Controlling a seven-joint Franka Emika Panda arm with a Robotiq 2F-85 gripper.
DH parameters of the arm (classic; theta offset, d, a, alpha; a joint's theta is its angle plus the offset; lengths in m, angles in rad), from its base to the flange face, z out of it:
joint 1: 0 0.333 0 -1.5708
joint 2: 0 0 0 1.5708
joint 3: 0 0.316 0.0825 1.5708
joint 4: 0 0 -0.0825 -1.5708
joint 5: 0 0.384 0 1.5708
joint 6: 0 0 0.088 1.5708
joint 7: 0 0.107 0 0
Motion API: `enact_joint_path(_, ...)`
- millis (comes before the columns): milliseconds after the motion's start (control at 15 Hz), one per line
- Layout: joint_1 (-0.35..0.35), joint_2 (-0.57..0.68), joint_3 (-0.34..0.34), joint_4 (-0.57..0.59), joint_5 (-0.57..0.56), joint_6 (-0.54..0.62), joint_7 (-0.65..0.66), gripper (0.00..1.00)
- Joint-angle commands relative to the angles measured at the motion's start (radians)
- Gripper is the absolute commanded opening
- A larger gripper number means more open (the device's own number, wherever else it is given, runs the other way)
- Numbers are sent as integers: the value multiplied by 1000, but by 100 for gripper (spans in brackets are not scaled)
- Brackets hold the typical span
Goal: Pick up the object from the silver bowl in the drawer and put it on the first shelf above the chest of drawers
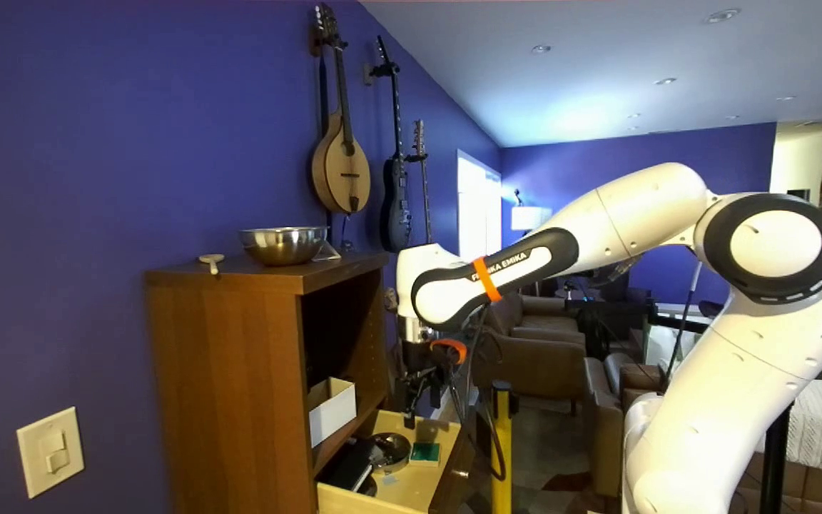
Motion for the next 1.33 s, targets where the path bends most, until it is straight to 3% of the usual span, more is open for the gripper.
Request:
enact_joint_path(0, -30, 127, 20, 32, -111, 35, 43, 100)
enact_joint_path(200, -7, 218, -5, 81, -97, 35, 6, 100)
enact_joint_path(267, -9, 151, -4, 25, -105, 38, 18, 100)
enact_joint_path(467, -5, 210, -6, 61, -105, 39, 17, 100)
enact_joint_path(867, -16, 268, -29, -22, -226, 460, -129, 100)
enact_joint_path(1133, -32, 371, -69, -24, -222, 643, -202, 100)
enact_joint_path(1267, -27, 410, -88, -3, -171, 637, -241, 100)
